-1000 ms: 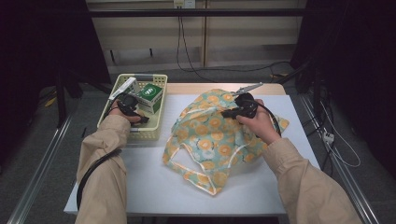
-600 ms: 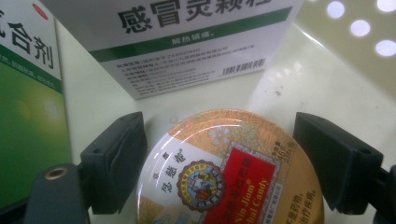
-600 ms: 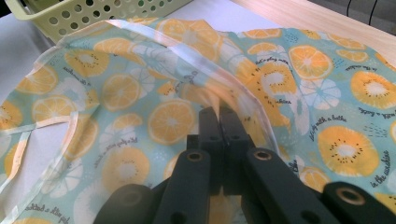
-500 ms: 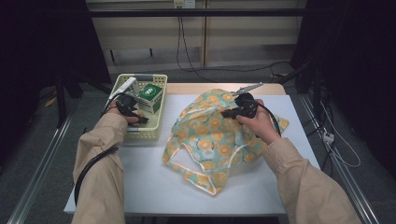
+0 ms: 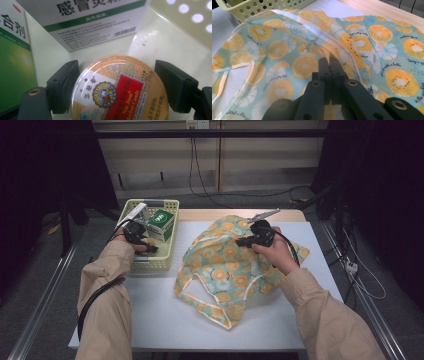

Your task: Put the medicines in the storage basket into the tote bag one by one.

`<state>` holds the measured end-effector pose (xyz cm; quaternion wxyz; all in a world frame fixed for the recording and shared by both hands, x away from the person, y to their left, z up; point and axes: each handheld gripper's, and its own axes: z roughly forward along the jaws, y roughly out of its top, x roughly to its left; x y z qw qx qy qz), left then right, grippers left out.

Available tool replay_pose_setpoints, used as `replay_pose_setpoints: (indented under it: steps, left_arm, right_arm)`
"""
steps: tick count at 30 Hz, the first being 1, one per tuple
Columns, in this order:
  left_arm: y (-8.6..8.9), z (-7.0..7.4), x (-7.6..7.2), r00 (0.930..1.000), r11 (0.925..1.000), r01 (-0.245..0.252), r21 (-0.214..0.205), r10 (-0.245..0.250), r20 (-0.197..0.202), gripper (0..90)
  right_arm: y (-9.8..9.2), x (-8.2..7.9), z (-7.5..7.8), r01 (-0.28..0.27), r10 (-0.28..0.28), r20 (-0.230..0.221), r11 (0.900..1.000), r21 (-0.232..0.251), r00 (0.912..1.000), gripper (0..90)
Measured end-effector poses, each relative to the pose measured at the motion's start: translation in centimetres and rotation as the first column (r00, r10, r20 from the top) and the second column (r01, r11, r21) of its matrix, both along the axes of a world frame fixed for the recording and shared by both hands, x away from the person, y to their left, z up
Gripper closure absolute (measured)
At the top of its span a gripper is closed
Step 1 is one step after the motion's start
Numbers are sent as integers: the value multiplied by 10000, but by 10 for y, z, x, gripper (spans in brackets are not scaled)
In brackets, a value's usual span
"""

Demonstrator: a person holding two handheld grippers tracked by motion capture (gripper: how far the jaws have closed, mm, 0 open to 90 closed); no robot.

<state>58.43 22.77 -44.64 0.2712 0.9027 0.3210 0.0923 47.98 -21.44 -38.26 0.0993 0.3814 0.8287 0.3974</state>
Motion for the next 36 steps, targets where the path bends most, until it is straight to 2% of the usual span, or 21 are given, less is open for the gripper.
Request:
replay_pose_setpoints:
  steps: [1,4,5,7,10,11,15,18,21,23,28,31,34,36]
  left_arm:
    - [-1,2,0,10000,9999,-23,125,24,-25,221]
    - [-3,6,2,9985,9985,-547,-74,547,4,221]
    - [-3,8,3,9976,9972,-690,-291,691,18,221]
    - [-4,13,3,9962,9958,-861,-318,864,96,221]
    - [-4,23,5,9960,9944,-874,-599,882,118,222]
    - [-6,26,4,9943,9930,-1013,-606,1032,279,222]
    - [-13,43,3,9932,9906,-1020,-908,1065,461,222]
    - [-18,58,0,9950,9935,-745,-858,797,598,223]
    - [-21,75,-4,9956,9920,-468,-1172,558,747,223]
    - [-23,86,-8,9968,9939,-321,-1057,397,701,223]
    - [-35,115,-25,9963,9886,131,-1500,-1,862,223]
    - [-51,128,-41,9950,9871,533,-1508,-398,916,223]
    - [-72,136,-57,9909,9809,1019,-1655,-854,1038,223]
    - [-86,139,-66,9842,9780,1548,-1397,-1405,1074,223]
  right_arm:
    - [-1,0,0,-2,2,-18,10000,11,10000,900]
    - [-2,1,0,66,-66,-6,10000,38,10000,900]
    - [-2,1,0,60,-60,-10,10000,46,10000,900]
    - [-3,1,0,57,-57,-13,10000,61,10000,900]
    - [-2,1,0,68,-68,-12,9999,84,10000,900]
    - [-2,1,0,70,-70,-9,9999,79,10000,900]
    - [0,3,-3,42,-42,-33,9999,96,10000,900]
    - [2,4,-4,92,-92,-36,9999,65,10000,900]
    - [2,4,-5,63,-62,-80,9999,138,9999,900]
    - [2,4,-5,114,-113,-94,9999,81,9999,900]
    - [1,8,-3,248,-249,28,9996,158,9997,900]
    - [2,12,-3,369,-369,20,9993,82,9993,900]
    - [2,17,-1,526,-527,64,9985,121,9986,900]
    - [1,20,1,632,-633,85,9979,142,9980,900]
